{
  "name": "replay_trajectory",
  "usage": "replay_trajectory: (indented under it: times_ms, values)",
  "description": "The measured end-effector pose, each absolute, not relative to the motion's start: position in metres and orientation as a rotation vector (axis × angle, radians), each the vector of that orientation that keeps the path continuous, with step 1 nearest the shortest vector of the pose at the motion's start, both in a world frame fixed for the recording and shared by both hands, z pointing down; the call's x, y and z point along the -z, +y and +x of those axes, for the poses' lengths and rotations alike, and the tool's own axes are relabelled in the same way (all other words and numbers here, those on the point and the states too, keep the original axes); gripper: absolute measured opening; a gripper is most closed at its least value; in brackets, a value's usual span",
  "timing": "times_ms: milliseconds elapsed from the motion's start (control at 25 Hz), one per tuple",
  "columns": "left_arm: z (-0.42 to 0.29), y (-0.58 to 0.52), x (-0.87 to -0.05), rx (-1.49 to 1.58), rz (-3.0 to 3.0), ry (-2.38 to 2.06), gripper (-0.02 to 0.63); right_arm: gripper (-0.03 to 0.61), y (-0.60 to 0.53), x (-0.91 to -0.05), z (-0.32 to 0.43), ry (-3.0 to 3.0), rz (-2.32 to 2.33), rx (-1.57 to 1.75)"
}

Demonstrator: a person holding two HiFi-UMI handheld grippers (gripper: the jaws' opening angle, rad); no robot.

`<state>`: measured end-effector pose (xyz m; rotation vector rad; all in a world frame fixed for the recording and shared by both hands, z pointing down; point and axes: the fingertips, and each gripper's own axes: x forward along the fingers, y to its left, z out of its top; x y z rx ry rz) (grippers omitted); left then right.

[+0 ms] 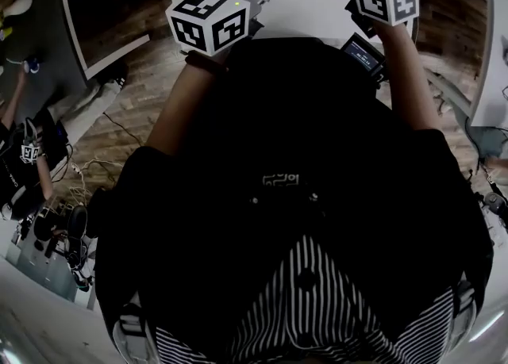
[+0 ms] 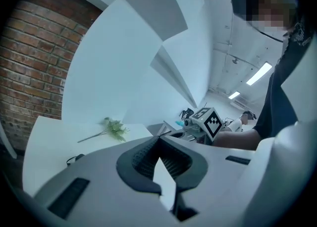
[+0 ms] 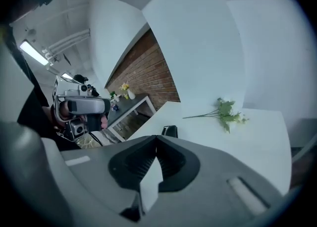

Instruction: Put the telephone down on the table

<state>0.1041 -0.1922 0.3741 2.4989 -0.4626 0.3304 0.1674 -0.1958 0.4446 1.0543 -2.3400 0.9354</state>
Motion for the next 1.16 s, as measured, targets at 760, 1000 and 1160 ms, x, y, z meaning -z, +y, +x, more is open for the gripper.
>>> replay_trajectory:
  times_ms: [760, 1000, 1160]
  values:
    - [0.114, -0.19, -0.364, -0.301, 2.6, -0.46, 0.002, 0.002, -0.174, -0.364, 0.15, -2.569, 1.177, -0.708]
    - [0.108, -0.187, -0.358, -0.311, 2.606, -0.479, 0.002, 0.002, -0.171, -0.357, 0.149, -2.589, 1.163, -0.69]
    - [0.107, -0.183, -0.357, -0.31, 2.61, -0.48, 0.002, 0.002, -0.166, -0.358, 0.148, -2.585, 1.155, -0.679]
